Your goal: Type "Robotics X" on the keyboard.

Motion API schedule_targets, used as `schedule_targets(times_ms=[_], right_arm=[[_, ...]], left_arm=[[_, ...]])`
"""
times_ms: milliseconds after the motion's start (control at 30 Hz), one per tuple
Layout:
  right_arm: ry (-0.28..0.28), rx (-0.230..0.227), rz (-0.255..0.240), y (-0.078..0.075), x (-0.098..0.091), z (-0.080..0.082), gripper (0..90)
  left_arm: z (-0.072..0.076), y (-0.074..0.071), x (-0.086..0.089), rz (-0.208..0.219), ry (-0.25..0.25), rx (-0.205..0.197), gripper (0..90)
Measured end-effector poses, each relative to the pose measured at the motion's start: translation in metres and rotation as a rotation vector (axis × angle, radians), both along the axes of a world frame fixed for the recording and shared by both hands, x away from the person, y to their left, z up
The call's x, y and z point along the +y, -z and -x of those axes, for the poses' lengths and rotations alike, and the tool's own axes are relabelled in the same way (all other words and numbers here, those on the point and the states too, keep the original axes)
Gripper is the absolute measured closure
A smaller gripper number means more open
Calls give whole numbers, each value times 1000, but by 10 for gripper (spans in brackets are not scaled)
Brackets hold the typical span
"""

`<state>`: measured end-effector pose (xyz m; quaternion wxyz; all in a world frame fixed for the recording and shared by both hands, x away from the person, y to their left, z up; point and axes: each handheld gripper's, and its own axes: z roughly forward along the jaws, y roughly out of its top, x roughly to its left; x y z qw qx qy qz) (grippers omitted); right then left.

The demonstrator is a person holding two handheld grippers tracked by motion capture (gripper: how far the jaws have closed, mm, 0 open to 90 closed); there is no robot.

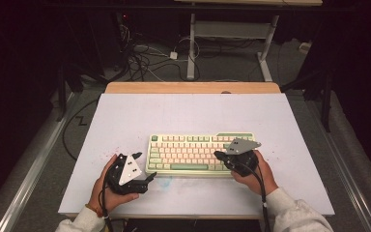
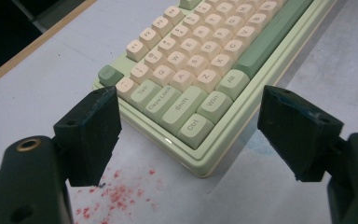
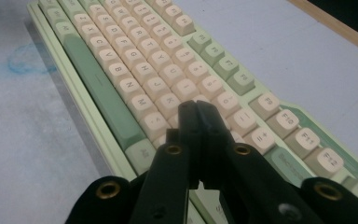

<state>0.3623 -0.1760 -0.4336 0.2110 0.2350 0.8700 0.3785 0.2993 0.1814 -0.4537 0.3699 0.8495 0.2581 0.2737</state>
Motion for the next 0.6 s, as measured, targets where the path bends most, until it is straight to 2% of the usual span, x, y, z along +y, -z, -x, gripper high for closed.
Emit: schedule_targets(times_ms=[233,400,600], right_arm=[[7,15,18,1,15,-16,900],[13,34,59,6,29,-27,900],[37,54,83,12,32,-36,900]], left_arm=[[3,2,5,-7,-7,8,187],[5,1,8,-7,-12,8,187],[5,2,6,-12,-8,14,187]])
